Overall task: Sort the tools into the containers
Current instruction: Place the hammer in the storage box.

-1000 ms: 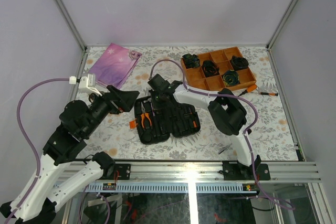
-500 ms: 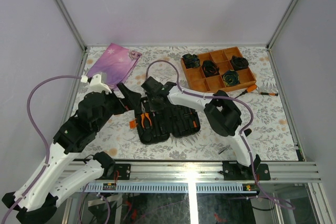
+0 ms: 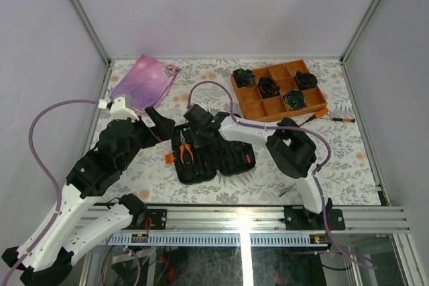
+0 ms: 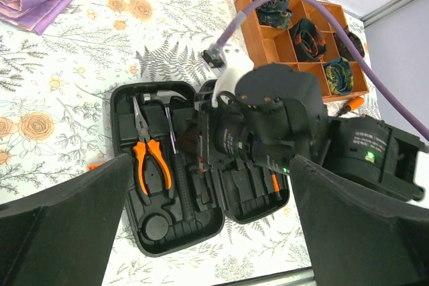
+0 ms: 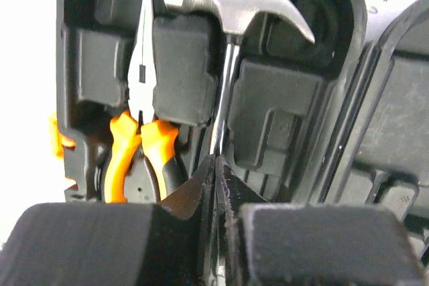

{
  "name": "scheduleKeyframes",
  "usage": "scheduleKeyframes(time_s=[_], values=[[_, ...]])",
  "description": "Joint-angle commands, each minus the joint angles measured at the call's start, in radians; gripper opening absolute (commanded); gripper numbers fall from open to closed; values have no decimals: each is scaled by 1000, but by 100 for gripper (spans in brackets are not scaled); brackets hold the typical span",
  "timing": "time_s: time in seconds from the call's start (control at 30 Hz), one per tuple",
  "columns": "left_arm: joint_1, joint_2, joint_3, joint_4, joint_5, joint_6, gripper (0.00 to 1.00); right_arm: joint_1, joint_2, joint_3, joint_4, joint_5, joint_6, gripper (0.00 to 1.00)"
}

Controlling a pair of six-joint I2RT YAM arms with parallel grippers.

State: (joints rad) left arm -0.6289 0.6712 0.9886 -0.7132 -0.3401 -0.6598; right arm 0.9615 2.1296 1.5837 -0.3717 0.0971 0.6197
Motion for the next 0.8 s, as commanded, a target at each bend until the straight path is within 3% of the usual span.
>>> scheduleKeyframes(time_s=[0.0,0.1,0.3,0.5,0.77], values=[[-6,-8,37,-16,-62,13,100,-8,-110,-63,78,-56,-49,13],[-6,-28,41,-15,-73,36,100,-32,-209,-85,187,-80,-53,28],[-6,-48,40,-25,-60,88,100,-74,-448,-274,280,-35,-5,37],[-6,-24,19,-61,-29,105,100,-77,-752,-521,110,190,44,42],[-6,16,-57,-97,-1,64,100,-79,-1147,-793,-196,447,265,51]])
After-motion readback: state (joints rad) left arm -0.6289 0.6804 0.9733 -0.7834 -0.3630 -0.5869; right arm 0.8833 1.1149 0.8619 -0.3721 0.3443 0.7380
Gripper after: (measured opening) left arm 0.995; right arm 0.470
